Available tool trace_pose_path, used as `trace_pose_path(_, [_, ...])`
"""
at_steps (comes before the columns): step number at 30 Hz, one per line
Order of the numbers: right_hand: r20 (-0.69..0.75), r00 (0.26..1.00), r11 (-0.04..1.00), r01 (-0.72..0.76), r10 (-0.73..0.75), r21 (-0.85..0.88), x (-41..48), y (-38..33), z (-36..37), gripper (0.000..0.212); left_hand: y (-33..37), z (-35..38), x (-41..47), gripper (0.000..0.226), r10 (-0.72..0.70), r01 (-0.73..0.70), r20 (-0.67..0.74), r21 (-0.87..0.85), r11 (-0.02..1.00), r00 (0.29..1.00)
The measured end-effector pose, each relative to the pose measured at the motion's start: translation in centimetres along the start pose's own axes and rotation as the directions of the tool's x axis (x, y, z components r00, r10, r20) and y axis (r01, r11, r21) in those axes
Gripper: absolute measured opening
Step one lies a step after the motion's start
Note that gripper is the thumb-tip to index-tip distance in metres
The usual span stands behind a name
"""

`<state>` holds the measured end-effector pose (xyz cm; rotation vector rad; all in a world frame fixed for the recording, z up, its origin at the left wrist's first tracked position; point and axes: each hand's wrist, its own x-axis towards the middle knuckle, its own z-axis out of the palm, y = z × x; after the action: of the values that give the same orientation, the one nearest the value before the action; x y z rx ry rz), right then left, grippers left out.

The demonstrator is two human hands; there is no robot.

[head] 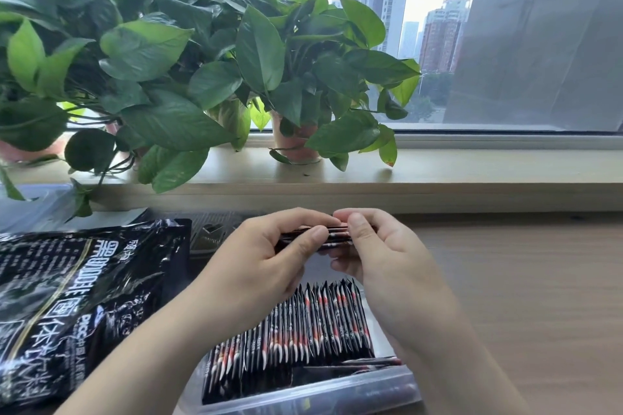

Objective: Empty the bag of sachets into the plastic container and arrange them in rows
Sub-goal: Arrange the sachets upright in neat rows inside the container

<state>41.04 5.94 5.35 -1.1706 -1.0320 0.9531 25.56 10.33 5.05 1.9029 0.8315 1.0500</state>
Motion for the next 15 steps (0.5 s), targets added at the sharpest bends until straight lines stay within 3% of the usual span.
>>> trace_pose_path(6, [0.070,0.997,1.000,-0.017,0.016,0.009,0.1,-0.7,-1.2,0.014,0.5,-0.6,-0.2,0.024,0.004,-0.013,-0.092,-0.093,0.996,0.996])
trace_pose_path(15, [0.100,0.994,0.998,0.028,-0.033,0.052,0.2,-1.2,-2.7,0.041,1.6,-0.4,-0.3,0.033,-0.114,0.058,-0.143,-0.348,0.936,0.983])
